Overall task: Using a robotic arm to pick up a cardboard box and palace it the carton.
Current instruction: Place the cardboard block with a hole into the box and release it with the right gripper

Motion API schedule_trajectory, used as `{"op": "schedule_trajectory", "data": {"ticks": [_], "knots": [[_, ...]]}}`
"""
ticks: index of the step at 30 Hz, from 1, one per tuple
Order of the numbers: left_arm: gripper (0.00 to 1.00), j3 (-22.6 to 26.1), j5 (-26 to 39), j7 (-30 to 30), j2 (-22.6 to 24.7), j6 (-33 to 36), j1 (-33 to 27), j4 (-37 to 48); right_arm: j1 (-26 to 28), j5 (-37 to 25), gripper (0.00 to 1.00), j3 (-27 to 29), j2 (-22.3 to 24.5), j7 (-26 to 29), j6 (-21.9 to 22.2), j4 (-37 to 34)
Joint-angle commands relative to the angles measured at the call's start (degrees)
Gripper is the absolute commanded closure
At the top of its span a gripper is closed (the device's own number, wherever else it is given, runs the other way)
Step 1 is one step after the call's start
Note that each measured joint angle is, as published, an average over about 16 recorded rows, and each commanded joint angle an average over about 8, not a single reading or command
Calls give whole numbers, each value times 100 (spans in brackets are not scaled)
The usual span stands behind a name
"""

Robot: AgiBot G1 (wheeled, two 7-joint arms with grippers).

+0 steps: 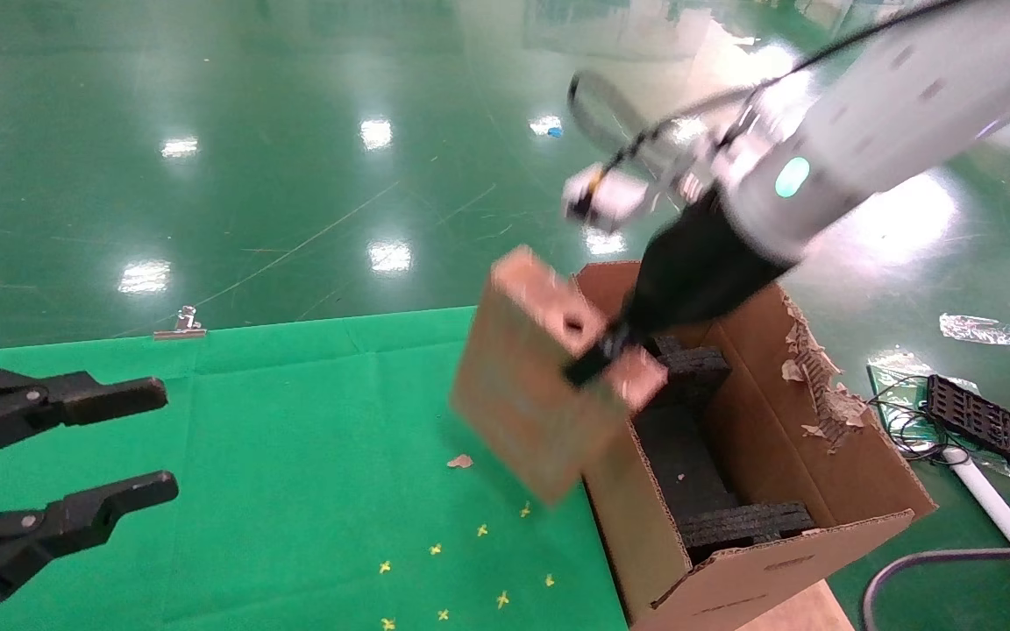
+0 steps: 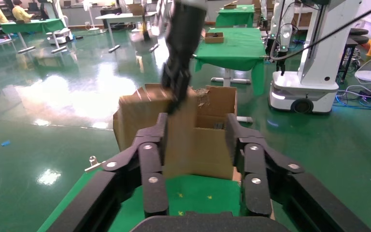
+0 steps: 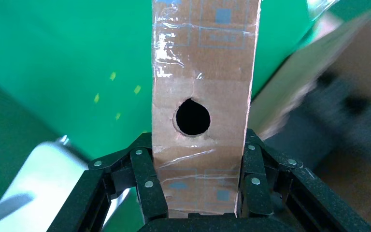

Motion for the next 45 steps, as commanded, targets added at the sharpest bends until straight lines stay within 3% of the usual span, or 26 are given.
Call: {"op": "schedule_trajectory", "data": {"ticks": [1,8,16,24,25,35,45], "knots": [[100,1,-1,0,0,0,0,0,216,-29,100,136,177,-170,147,96],[100,3,-2,2,-1,-1,-1,0,577,-188,100,326,654,-828,336,-574],[99,6,-4,3,-3,-3,-1,0,642,-680,100,124,934,-1013,249,-1533],[3,9,-6,4,-4,-4,-2,0,239,-885,100,-125,1017,-1028,173,-2349],[0,9,-6,5,-4,-4,-2,0,167,-893,100,-151,1006,-1029,174,-2456],[0,13,-9,6,-5,-6,-3,0,-622,-850,100,-305,616,-1142,319,-3471],[0,16,-11,8,-7,-7,-4,0,-1330,-805,100,-340,68,-1273,780,-4353]]}}
